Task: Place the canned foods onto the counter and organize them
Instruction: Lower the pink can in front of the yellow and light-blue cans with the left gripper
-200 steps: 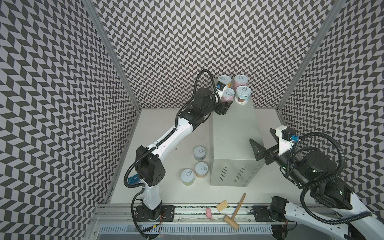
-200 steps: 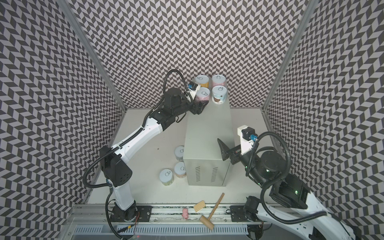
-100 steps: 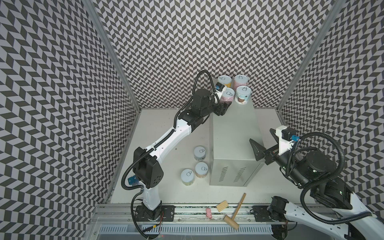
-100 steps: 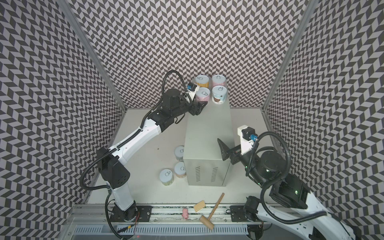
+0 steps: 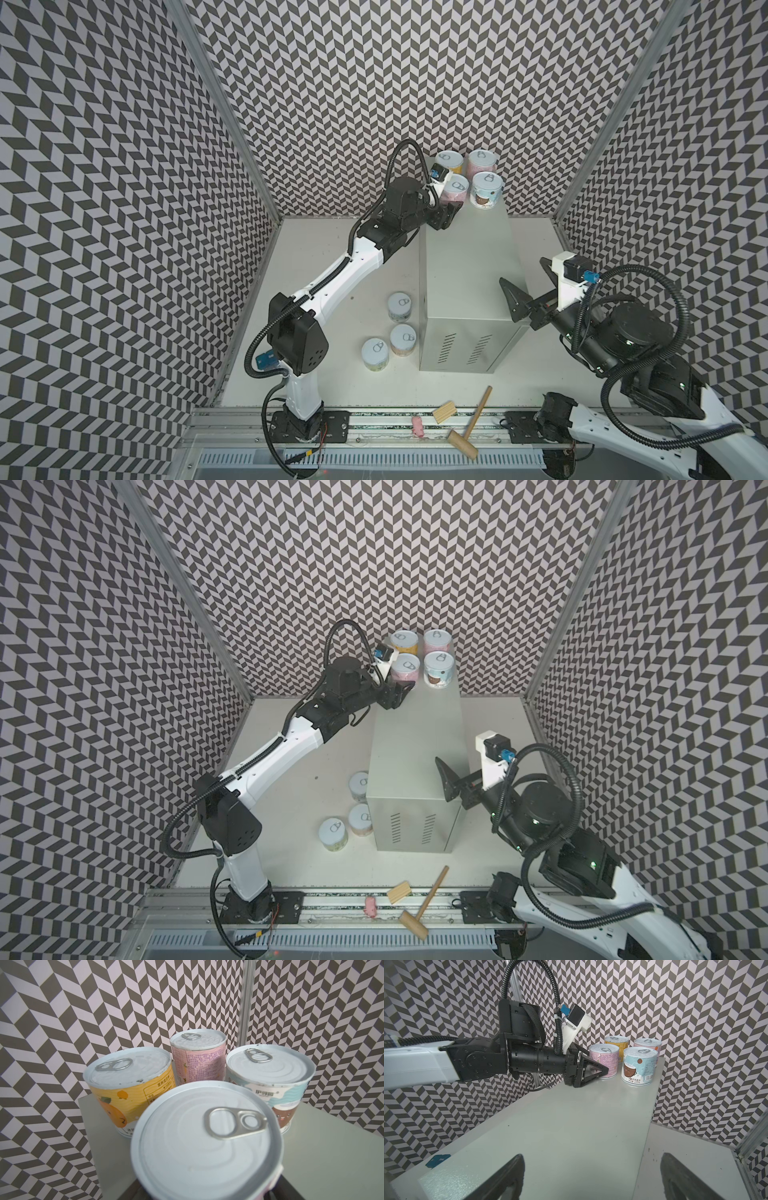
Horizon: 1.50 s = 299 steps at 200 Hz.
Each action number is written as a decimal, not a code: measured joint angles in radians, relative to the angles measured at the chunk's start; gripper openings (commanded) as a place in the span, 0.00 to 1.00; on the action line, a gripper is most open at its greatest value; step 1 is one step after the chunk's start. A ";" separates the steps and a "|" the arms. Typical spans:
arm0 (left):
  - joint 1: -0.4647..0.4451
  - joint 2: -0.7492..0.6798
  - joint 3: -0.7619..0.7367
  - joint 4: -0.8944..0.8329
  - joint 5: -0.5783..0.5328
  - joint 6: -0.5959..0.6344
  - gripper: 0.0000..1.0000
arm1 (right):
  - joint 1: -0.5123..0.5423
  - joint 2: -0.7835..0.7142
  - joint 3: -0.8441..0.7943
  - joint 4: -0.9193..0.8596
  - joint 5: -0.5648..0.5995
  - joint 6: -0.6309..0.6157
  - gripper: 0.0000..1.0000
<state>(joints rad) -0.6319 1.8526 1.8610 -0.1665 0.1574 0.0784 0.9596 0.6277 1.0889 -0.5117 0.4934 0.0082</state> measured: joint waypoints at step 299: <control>0.016 0.029 0.037 -0.006 -0.006 0.007 0.77 | 0.000 -0.001 -0.010 -0.008 0.005 0.001 0.99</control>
<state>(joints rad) -0.6163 1.8812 1.8984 -0.1726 0.1516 0.0856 0.9596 0.6266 1.0794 -0.5194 0.4984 0.0090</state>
